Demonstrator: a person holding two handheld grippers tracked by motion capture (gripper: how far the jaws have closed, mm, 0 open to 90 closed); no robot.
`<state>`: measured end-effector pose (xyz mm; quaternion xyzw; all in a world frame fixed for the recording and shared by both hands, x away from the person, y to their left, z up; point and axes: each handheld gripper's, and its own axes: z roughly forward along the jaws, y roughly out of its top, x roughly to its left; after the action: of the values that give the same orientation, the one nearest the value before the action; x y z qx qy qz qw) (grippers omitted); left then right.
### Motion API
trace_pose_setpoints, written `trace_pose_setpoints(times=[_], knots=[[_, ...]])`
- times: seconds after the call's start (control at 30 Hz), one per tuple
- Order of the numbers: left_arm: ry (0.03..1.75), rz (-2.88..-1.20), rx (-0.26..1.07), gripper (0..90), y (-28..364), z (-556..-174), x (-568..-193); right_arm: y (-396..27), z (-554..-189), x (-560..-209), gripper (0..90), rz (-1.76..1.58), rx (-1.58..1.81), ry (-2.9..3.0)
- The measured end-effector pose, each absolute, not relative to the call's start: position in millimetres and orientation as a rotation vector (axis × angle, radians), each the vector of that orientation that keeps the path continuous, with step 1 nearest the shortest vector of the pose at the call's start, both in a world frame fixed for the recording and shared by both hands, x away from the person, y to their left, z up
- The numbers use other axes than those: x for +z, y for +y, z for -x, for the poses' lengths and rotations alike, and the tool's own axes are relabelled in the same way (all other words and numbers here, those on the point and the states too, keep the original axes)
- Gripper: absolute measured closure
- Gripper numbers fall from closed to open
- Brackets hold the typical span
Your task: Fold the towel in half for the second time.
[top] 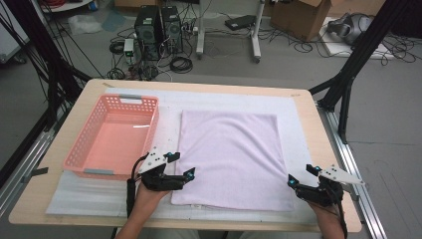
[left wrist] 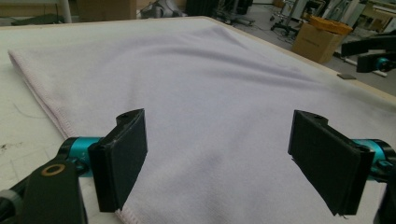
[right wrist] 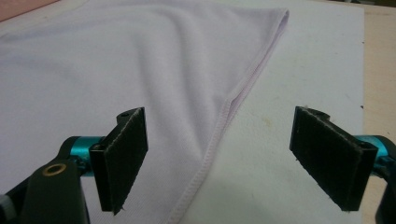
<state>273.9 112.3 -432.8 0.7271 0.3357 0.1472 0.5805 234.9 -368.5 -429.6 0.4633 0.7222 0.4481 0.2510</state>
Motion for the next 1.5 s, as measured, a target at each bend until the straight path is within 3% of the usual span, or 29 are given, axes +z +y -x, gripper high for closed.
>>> trace_pose_setpoints(times=[0.33, 0.9, 1.27, 1.5], knots=[[0.837, -1.69, 0.32, 22.6, 108.4, -295.1, -430.3, -364.0, -256.4, -431.3, 18.1, -1.271, 1.23, 2.018], [0.997, -1.743, 0.342, 30.2, 90.6, -380.8, -406.8, -364.7, -352.3, -423.9, 18.1, -1.324, 1.226, 2.097], [1.163, -1.758, 0.366, 32.0, 91.8, -422.6, -423.9, -364.7, -401.2, -427.0, 22.5, -1.407, 1.136, 2.131], [1.273, -1.787, 0.383, 27.4, 93.0, -442.5, -433.4, -357.9, -421.5, -433.3, 22.2, -1.471, 1.123, 2.134]])
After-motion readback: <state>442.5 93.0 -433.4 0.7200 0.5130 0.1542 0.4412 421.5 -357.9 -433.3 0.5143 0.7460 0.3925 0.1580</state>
